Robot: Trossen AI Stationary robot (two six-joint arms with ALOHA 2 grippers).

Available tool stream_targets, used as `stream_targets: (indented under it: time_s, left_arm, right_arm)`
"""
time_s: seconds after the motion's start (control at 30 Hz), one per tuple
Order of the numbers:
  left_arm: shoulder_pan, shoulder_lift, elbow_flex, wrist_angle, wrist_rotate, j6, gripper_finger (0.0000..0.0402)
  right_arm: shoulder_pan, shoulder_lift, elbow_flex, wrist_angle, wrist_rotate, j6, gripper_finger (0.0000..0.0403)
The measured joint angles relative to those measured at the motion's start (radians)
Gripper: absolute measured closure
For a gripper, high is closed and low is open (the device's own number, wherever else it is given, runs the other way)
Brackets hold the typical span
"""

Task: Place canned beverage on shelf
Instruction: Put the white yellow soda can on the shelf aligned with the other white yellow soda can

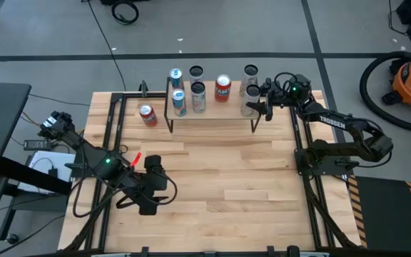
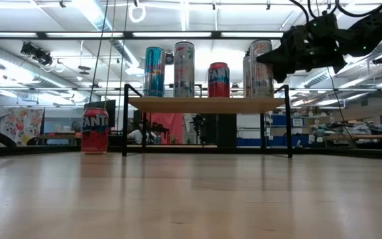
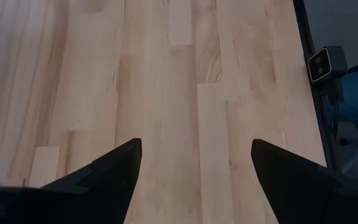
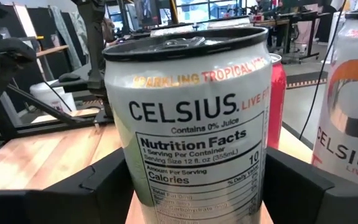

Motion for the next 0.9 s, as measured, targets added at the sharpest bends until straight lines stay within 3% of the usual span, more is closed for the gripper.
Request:
stream_targets:
  time_s: [0.4,0.9]
  left_arm:
    - [-0.001,0.000,0.000,0.000,0.000,0.003,0.0088]
    - [-0.001,0.000,0.000,-0.001,0.000,0.002,0.0088]
  right_arm:
    - [0.000,0.002,-0.003,-0.005,0.065,-0.022,0.0065]
    - [-0.001,-0.013,-0.003,-0.002,0.022,0.014,0.0025]
